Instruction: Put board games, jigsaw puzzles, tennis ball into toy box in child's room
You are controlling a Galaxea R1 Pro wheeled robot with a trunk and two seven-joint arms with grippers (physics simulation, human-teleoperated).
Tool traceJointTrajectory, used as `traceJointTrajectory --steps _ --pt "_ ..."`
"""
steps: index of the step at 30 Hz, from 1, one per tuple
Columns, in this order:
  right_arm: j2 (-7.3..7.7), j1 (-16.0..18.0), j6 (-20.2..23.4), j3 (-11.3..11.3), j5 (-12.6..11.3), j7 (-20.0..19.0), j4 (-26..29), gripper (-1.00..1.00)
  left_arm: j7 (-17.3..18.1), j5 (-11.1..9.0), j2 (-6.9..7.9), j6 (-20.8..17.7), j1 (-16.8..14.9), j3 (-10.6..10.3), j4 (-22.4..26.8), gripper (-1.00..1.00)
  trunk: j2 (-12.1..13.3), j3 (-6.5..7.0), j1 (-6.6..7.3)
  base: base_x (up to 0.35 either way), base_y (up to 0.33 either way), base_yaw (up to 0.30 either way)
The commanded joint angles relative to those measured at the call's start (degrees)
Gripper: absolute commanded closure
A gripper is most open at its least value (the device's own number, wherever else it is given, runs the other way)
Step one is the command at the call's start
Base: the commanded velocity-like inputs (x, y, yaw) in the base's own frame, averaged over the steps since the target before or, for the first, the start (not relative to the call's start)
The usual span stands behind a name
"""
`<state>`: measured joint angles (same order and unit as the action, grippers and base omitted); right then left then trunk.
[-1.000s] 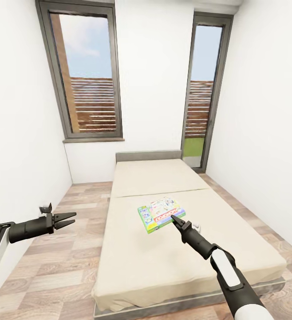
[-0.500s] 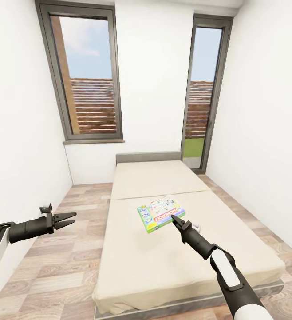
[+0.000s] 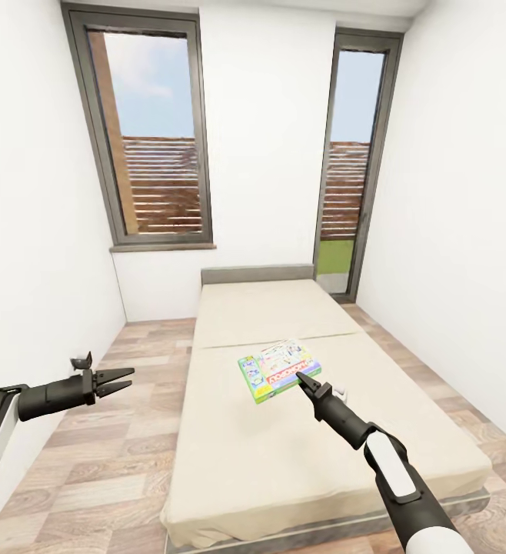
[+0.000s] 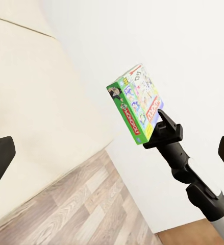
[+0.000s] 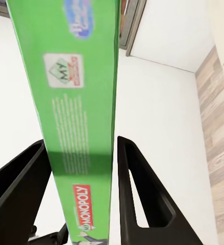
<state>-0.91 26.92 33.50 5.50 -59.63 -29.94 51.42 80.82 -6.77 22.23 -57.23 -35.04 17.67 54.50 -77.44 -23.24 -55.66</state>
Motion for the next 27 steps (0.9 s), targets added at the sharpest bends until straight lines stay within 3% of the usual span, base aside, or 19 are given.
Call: traceJointTrajectory --steps 1,27 --pt "-0.06 0.02 0.42 0.21 -0.14 -0.03 -0.01 1.00 0.15 -0.08 0.01 -0.60 -0.03 0.00 -0.01 -1.00 0.38 0.12 0.23 0.000 0.000 0.000" --pt "-0.15 0.03 0.34 0.14 -0.13 -0.01 -0.19 1.00 0.12 -0.08 0.00 -0.60 -0.03 0.00 -0.01 -1.00 10.81 4.79 5.94 0.000 0.000 0.000"
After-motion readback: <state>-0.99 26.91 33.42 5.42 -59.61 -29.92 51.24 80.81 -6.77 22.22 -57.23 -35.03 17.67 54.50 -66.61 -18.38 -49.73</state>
